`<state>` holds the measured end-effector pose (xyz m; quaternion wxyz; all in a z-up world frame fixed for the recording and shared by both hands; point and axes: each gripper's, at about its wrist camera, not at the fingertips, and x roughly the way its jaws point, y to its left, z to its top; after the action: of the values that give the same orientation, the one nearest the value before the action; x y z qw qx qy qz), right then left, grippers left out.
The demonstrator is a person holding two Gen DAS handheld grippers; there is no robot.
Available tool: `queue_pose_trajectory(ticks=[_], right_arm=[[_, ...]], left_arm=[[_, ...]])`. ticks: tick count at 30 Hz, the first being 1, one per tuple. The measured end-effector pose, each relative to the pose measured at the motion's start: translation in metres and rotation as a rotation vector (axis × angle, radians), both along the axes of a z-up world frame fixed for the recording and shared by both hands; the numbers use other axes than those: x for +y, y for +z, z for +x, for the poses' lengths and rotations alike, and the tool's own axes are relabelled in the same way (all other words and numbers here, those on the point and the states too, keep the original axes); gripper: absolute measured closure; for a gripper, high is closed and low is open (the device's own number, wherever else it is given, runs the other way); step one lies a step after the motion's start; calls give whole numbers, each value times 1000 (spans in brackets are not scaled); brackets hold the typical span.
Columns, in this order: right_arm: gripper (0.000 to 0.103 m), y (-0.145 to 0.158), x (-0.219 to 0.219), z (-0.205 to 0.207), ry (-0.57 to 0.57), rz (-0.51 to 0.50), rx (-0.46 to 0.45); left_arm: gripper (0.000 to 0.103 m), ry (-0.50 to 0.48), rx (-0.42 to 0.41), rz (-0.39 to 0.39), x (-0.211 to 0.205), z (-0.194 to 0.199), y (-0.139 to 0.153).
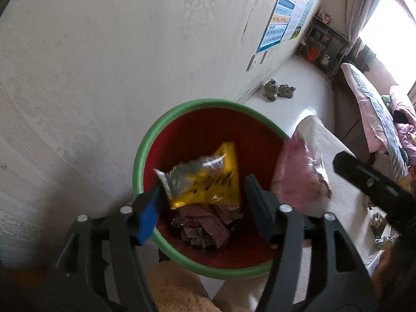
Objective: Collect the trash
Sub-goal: 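Carry the yellow wrapper and pink bag over the red bin and open both grippers, then move both grippers back over the table toward the milk carton and pouch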
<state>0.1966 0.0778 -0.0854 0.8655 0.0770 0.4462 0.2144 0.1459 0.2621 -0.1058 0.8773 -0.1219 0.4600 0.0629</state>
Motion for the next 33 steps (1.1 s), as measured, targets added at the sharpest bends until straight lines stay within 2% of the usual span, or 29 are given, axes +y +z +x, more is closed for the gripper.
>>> queue_pose_trajectory(ticks=[5, 9, 14, 20, 29, 33], right_arm=[[34, 6, -31, -12, -45, 51, 21], [34, 12, -72, -38, -98, 83, 30], [33, 14, -122, -71, -178, 70, 39], [33, 5, -179, -114, -290, 10, 71], [33, -10, -263, -167, -500, -91, 135], [33, -28, -297, -188, -557, -67, 200]], left_arm=[[37, -13, 8, 12, -9, -2, 0], [36, -37, 18, 7, -18, -8, 2], [35, -99, 27, 26, -43, -22, 6], [33, -161, 46, 9, -74, -38, 6], [33, -335, 60, -8, -157, -62, 5], [29, -452, 50, 4, -202, -73, 6]])
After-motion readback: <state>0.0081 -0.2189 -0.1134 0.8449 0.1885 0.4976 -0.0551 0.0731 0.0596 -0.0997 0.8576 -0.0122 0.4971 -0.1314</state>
